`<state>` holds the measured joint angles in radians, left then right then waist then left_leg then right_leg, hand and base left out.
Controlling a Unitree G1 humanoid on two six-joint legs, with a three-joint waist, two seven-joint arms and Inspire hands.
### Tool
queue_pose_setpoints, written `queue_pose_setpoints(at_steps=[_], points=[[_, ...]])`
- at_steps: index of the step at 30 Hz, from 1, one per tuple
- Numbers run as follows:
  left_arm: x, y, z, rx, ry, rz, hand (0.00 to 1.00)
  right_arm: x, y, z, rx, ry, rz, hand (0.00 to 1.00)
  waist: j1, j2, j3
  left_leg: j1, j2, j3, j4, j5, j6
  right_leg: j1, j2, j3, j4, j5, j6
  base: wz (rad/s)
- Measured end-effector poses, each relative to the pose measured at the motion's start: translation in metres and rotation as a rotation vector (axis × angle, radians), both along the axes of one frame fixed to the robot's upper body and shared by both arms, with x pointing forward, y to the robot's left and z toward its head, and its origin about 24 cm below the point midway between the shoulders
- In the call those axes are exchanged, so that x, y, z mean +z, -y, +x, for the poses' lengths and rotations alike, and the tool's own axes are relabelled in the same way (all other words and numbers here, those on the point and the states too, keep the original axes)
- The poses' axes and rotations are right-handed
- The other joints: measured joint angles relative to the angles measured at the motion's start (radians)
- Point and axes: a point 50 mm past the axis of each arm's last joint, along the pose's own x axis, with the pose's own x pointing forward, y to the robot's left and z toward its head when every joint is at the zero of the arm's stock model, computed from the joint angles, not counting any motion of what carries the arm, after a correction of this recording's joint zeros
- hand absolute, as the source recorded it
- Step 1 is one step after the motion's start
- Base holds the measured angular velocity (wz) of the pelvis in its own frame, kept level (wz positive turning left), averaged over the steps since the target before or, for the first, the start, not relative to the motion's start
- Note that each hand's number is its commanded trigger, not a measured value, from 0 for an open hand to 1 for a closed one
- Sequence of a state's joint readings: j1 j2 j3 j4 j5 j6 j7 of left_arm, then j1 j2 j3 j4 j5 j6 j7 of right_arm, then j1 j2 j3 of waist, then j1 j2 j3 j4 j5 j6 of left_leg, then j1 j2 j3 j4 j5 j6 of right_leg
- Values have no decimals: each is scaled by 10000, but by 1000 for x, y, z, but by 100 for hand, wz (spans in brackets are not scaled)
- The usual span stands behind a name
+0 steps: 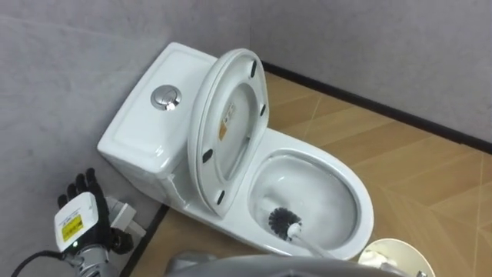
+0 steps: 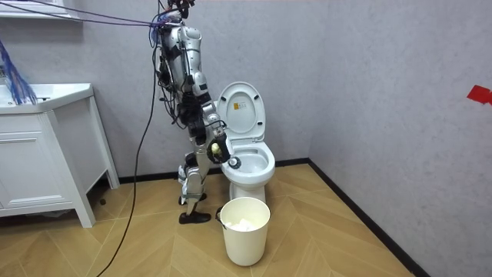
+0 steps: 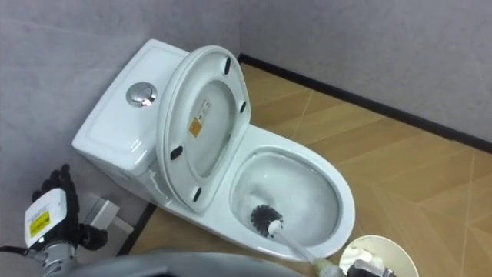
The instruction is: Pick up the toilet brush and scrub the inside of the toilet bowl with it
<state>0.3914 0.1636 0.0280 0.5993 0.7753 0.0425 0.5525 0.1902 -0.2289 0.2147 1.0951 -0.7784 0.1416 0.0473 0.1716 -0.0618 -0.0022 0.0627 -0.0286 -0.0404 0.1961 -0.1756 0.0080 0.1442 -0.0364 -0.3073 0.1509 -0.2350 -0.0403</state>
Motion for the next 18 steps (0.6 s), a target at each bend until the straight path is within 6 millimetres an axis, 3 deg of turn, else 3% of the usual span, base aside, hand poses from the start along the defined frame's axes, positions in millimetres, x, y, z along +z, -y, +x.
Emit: queue_pose_setpoints(at_steps=[8, 15, 18], points=[[-17, 1, -34, 973, -1548, -985, 0, 0, 0, -3, -1869, 574, 266, 100, -397, 130, 9, 66, -23, -201, 18, -5, -7, 115, -1, -79, 8, -13, 22, 5], [-29, -6, -61, 2347, -2900, -1707, 0, 2, 4, 3, -3727, 1959, 0, 100, -593, 197, -20, 383, 22, 152, -212, -4, -7, 190, 26, 297, 44, 5, 49, -13], [-32, -5, -62, 2562, -3238, -2101, 0, 2, 4, 2, -4164, 2377, -142, 100, -729, 230, -12, 522, 45, 384, -309, -8, -1, 244, 32, 526, 42, 17, 67, -21]])
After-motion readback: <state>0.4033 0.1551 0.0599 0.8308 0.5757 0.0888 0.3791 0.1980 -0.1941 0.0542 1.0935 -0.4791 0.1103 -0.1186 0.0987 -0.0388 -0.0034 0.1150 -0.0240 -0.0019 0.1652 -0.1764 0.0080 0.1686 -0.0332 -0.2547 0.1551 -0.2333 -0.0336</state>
